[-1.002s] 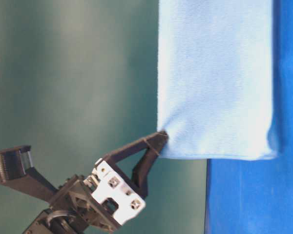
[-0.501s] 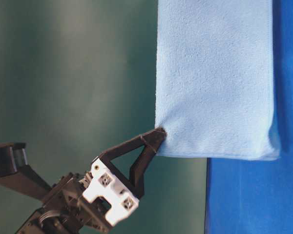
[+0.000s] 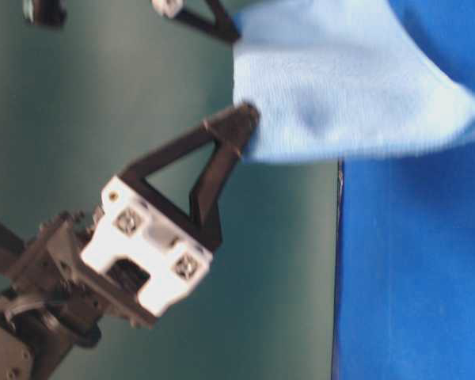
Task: Fold the light blue towel.
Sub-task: 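Lift the right end with the right gripper and fold it over toward the left gripper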
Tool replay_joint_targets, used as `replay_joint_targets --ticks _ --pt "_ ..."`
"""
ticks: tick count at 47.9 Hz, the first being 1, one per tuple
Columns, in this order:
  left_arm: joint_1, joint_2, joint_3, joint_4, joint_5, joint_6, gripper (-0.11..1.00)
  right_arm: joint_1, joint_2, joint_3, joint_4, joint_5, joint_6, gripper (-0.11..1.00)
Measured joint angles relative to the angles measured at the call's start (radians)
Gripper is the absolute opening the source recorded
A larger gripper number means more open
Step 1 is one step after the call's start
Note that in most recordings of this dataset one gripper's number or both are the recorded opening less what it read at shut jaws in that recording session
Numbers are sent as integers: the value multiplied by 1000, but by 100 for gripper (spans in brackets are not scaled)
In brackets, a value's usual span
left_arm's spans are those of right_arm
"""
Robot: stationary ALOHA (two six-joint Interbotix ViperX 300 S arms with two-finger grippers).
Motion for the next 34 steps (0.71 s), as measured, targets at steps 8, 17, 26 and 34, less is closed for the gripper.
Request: replay_joint_targets --ticks 8,17,26,34 --pt "-3 32 -28 3 0 -2 2 0 161 -144 -11 -32 0 1" --pt "-2 35 -20 3 0 -3 2 3 270 -264 -12 -37 -9 1" --pt "-2 35 -8 3 0 -2 2 6 285 -282 -12 -43 -9 1" --pt "-2 37 -8 3 -25 -2 2 5 285 -282 -12 -43 -9 1"
